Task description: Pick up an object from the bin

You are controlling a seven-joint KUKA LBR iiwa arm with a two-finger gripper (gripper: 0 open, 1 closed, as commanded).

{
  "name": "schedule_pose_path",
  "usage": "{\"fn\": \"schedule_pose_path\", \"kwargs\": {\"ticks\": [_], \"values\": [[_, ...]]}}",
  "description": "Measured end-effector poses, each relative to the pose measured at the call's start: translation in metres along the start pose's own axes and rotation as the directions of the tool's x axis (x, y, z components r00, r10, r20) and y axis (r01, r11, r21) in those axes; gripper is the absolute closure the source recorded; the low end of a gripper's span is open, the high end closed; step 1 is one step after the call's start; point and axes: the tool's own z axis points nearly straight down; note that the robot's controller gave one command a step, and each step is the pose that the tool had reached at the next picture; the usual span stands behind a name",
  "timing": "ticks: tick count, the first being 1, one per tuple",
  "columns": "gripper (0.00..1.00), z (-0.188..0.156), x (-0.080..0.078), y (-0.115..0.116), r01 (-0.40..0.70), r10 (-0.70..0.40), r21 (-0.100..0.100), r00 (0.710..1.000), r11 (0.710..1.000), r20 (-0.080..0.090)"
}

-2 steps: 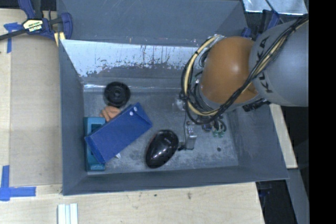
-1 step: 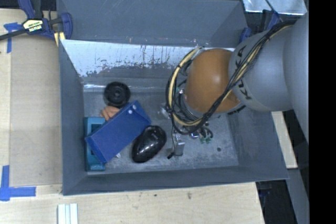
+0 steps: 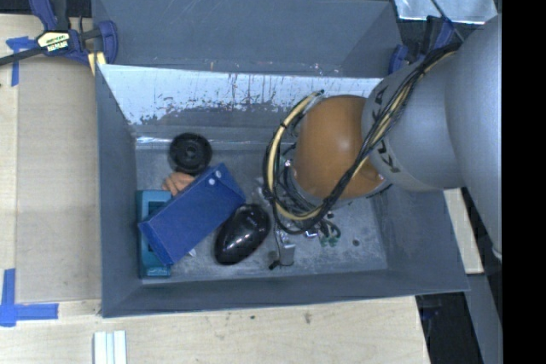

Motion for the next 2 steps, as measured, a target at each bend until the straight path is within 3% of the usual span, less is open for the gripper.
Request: {"fn": "schedule_pose_path", "kwargs": {"ticks": [1,2], "values": [[0.00,-0.005,0.002,0.042,0.169,-0.169,0.001,0.986,0.986,0.002],[0.00,-0.007,0.005,0.061,0.236,-0.236,-0.001,0.972,0.972,0.000]]}}
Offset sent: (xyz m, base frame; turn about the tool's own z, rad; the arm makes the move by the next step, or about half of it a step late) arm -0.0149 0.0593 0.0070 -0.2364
